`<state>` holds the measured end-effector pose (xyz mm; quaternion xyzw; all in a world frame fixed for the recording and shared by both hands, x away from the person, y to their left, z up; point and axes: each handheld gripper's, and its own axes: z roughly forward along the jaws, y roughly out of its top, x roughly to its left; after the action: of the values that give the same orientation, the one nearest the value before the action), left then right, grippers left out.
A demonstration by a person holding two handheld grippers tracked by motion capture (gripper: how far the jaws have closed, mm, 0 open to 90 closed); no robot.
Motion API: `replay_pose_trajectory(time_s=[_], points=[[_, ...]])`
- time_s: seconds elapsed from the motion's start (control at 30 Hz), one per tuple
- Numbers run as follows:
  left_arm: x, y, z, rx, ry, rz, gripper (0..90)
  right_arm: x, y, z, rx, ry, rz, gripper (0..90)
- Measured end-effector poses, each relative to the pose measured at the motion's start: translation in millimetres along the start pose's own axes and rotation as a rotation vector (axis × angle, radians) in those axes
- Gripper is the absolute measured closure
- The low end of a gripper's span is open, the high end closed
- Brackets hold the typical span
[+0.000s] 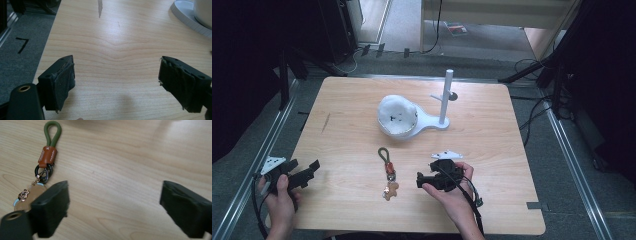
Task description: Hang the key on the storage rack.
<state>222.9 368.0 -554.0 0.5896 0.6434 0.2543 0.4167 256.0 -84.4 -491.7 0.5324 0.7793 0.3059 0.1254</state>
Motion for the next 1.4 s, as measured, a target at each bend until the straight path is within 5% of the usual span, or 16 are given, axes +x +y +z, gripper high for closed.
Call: replay_pose_trajectory(time_s=[0.47, 0.57, 0.7, 0.83, 0.93, 1.03, 1.33, 1.4], points=[[0.4, 0.5, 0.6, 0.009, -0.002, -0.004, 14.5, 21.7, 3.4, 8.6, 0.158, 0.052, 0.074, 1.2], [0.1, 1.0, 1.4, 0.013, -0.002, -0.001, 14.5, 30.8, 7.3, 11.5, 0.215, 0.065, 0.070, 12.2], [0.6, 1.2, 1.7, 0.017, -0.006, -0.006, 14.5, 39.3, 8.7, 14.4, 0.260, 0.079, 0.054, 12.7], [0.8, 1.1, 1.7, 0.014, -0.009, -0.008, 14.5, 53.2, 8.8, 19.5, 0.256, 0.039, -0.007, 13.2], [0.9, 1.2, 1.6, 0.014, -0.011, -0.010, 14.5, 60.7, 13.1, 24.2, 0.226, -0.005, 0.015, 12.8], [0.7, 1.1, 1.6, 0.012, -0.010, -0.010, 14.6, 65.8, 17.9, 30.0, 0.227, -0.072, -0.018, 12.5], [1.1, 1.1, 1.4, 0.012, -0.011, -0.006, 14.6, 74.7, 37.0, 44.0, 0.312, 0.012, 0.024, 17.6], [1.1, 1.1, 1.4, 0.011, -0.012, -0.007, 14.6, 78.0, 40.8, 46.8, 0.315, -0.001, 0.035, 19.7]])
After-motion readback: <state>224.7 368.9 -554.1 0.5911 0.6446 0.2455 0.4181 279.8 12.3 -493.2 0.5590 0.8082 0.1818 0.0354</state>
